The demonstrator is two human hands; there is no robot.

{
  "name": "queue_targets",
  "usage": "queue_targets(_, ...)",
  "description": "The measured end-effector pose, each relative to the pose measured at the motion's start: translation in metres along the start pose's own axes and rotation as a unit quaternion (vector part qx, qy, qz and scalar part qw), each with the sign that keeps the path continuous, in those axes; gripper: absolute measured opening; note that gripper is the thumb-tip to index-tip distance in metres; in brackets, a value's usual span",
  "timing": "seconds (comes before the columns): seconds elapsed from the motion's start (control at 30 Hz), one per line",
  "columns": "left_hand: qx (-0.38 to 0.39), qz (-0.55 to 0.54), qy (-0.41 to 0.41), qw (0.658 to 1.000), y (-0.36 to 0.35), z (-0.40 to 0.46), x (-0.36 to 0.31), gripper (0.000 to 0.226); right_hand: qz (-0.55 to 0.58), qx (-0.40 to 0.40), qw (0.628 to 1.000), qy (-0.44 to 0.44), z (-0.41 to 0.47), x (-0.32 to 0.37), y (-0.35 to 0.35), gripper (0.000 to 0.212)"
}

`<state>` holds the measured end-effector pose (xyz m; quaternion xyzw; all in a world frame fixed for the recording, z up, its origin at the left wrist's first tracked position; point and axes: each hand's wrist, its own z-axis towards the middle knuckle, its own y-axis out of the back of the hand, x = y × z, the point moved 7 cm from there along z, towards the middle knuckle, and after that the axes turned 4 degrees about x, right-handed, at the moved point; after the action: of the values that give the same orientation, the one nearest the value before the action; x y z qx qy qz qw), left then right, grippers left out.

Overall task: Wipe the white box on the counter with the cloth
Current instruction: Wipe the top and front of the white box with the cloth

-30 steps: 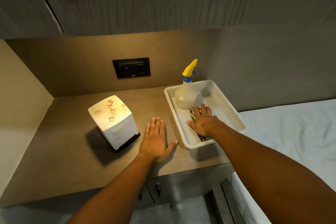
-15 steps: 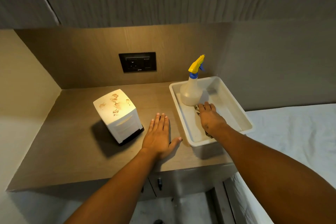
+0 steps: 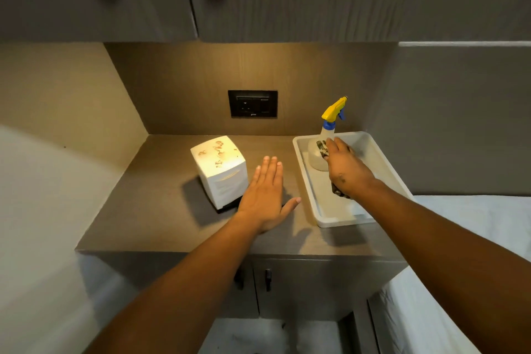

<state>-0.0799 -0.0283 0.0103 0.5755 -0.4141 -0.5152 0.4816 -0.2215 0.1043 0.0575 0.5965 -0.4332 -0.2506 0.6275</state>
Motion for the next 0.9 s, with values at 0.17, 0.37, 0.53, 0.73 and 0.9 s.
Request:
queue_targets(0.17, -0.045, 0.018, -0.009, 0.999, 0.032, -0.02, 0.004, 0.096, 0.049, -0.033, 0.996, 0.061, -0.005, 0.05, 0.025, 0.068)
queue_targets(0.37, -0.13, 0.04, 0.008, 0.991, 0.071, -0.043, 0.041, 0.097, 0.109, -0.037, 0.984, 0.136, 0.0, 0.132, 0.04, 0.057)
queue_targets(0.53, -0.14, 0.035, 0.063, 0.988, 0.078, -0.063, 0.105, 0.102, 0.114, -0.033, 0.974, 0.194, 0.009, 0.193, 0.03, 0.042)
queue_targets(0.73, -0.104, -0.012, 0.087, 0.991, 0.061, -0.066, 0.164, 0.108, 0.105, 0.001, 0.976, 0.19, 0.025, 0.24, 0.004, 0.059)
queue_targets(0.9, -0.092, -0.08, 0.075, 0.99, 0.048, -0.053, 0.186, 0.129, 0.074, 0.031, 0.984, 0.161, 0.04, 0.255, -0.022, 0.061)
